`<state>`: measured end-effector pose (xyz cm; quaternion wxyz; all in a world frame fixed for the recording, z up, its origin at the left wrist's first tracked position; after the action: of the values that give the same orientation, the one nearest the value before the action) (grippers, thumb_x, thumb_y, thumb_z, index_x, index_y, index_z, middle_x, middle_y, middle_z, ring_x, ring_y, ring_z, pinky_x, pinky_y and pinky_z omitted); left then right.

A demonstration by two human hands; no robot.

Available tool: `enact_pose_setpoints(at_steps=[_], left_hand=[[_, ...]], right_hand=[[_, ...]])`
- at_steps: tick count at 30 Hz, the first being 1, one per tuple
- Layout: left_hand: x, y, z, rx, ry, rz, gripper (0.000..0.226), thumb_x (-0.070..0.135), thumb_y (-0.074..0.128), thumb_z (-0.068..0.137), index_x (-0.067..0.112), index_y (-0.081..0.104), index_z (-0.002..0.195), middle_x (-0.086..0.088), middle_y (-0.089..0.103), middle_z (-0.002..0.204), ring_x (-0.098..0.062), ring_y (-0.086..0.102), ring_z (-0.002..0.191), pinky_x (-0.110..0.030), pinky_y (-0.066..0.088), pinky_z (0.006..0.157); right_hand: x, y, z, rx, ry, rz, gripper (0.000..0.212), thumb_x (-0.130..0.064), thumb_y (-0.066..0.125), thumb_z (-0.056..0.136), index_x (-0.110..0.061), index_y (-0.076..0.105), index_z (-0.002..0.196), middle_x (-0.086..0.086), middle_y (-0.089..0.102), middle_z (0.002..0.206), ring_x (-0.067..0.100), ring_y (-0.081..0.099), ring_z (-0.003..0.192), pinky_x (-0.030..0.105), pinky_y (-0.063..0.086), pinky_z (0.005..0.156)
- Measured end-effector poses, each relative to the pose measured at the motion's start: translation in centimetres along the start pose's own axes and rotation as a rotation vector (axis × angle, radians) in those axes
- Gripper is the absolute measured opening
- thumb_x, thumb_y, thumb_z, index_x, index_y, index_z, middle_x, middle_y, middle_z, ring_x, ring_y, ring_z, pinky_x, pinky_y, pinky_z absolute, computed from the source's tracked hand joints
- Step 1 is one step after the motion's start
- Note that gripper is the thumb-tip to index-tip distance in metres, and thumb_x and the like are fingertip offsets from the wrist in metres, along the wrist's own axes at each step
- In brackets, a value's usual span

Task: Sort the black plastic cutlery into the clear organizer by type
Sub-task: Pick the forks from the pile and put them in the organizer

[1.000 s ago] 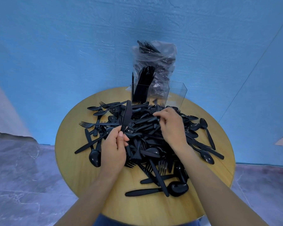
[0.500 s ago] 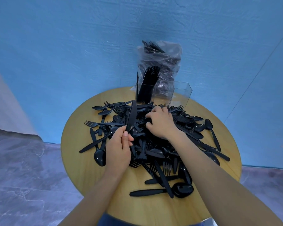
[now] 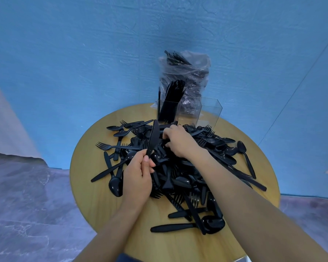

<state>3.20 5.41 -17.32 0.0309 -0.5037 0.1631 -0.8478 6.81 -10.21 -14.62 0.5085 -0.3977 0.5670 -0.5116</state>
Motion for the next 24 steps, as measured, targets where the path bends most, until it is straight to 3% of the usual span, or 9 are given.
enact_pose_setpoints(at_steps=[4,8,14,19,21,24], left_hand=[[0.1,0.0,0.0,0.004,0.005,-0.003,0.023,0.01,0.038,0.099,0.024,0.055,0.101,0.009,0.057,0.071,0.001,0.056,0.071,-0.005,0.041,0.065],[0.0,0.0,0.0,0.002,0.002,-0.004,0.023,0.01,0.038,0.099,0.025,0.056,0.1,0.01,0.056,0.07,0.0,0.055,0.07,-0.007,0.042,0.065],[0.0,0.1,0.1,0.001,-0.005,-0.007,0.022,0.01,0.038,0.099,0.019,0.057,0.102,0.009,0.056,0.07,0.001,0.056,0.07,-0.004,0.04,0.065],[-0.1,0.0,0.0,-0.001,-0.023,-0.022,0.022,0.01,0.038,0.099,0.019,0.058,0.101,0.008,0.056,0.07,0.001,0.055,0.07,-0.005,0.04,0.066],[-0.2,0.0,0.0,0.0,-0.023,-0.023,0.022,0.01,0.038,0.099,0.02,0.057,0.103,0.008,0.056,0.071,0.001,0.055,0.07,-0.004,0.04,0.067],[-0.2,0.1,0.0,-0.008,-0.03,-0.02,0.022,0.012,0.037,0.1,0.022,0.056,0.103,0.007,0.057,0.072,0.001,0.055,0.071,-0.003,0.039,0.066]], right_hand=[[0.2,-1.5,-0.5,0.151,-0.03,0.066,0.025,-0.012,0.054,0.094,-0.009,0.053,0.119,0.008,0.049,0.123,0.025,0.04,0.117,0.032,0.037,0.096],[0.6,-3.5,-1.2,0.358,-0.072,0.11,0.021,-0.013,0.047,0.097,-0.009,0.056,0.116,0.006,0.053,0.117,0.025,0.041,0.109,0.026,0.029,0.088],[1.9,-5.6,-2.2,0.521,-0.078,0.267,0.018,-0.01,0.046,0.097,-0.01,0.063,0.104,0.004,0.06,0.103,0.025,0.048,0.101,0.024,0.032,0.085],[3.3,-8.6,-5.2,0.768,0.015,0.667,0.016,-0.01,0.051,0.095,-0.014,0.066,0.102,-0.007,0.06,0.094,-0.004,0.05,0.079,0.003,0.036,0.073],[4.6,-9.0,-6.4,0.878,0.075,0.826,0.015,-0.01,0.053,0.094,-0.019,0.064,0.097,-0.011,0.06,0.09,-0.005,0.052,0.079,0.006,0.04,0.073],[6.6,-8.6,-7.6,0.993,0.156,0.976,0.017,-0.008,0.054,0.093,-0.022,0.064,0.094,-0.011,0.061,0.086,0.006,0.054,0.079,0.029,0.05,0.079]])
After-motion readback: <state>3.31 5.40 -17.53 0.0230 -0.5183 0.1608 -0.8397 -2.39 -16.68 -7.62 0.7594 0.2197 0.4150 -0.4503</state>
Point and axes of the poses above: each hand's wrist, its own z-axis towards the middle knuckle, its own y-axis out of the palm, x = y × z, the point moved 7 cm from there along z, towards the middle knuckle
